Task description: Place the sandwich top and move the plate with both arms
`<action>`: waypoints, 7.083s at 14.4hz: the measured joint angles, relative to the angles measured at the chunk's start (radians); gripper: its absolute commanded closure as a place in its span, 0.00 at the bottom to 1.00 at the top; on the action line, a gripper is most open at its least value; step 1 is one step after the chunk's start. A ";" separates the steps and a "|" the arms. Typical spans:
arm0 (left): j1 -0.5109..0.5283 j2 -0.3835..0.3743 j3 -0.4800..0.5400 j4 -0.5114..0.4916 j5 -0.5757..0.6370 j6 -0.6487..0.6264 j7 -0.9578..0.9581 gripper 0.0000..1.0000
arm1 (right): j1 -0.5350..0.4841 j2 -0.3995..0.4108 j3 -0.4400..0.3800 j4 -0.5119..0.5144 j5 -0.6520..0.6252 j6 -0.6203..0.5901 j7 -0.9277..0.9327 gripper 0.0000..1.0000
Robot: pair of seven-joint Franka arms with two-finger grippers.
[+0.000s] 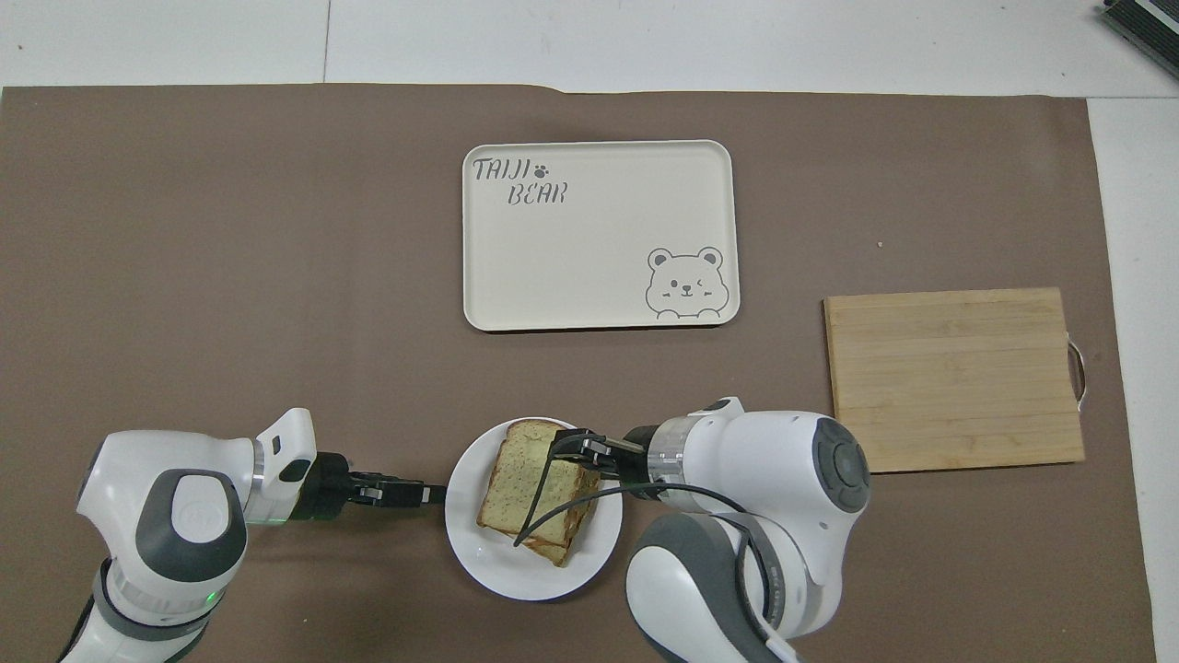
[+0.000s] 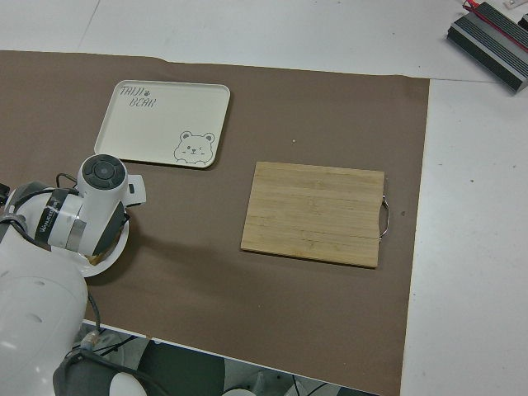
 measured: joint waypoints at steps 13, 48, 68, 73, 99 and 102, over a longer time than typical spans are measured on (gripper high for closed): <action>-0.108 0.028 0.006 -0.012 -0.138 0.058 0.009 1.00 | -0.374 -0.019 -0.007 0.433 -0.646 -0.621 -0.046 0.00; -0.052 0.659 -0.127 0.911 -0.343 0.349 -0.222 0.73 | -0.633 -0.002 -0.026 0.722 -0.876 -0.995 -0.315 0.00; -0.048 0.355 0.163 0.929 0.608 0.062 -0.391 0.00 | -0.633 -0.002 -0.026 0.722 -0.876 -0.995 -0.315 0.00; -0.048 0.176 0.211 1.006 0.907 -0.256 -0.476 0.00 | -0.633 -0.002 -0.026 0.722 -0.876 -0.995 -0.315 0.00; 0.266 0.039 -0.088 1.142 1.051 -0.687 -0.481 0.00 | -0.633 -0.002 -0.026 0.722 -0.876 -0.995 -0.315 0.00; 0.267 0.039 -0.087 1.142 1.052 -0.689 -0.481 0.00 | -0.633 -0.002 -0.026 0.722 -0.876 -0.995 -0.315 0.00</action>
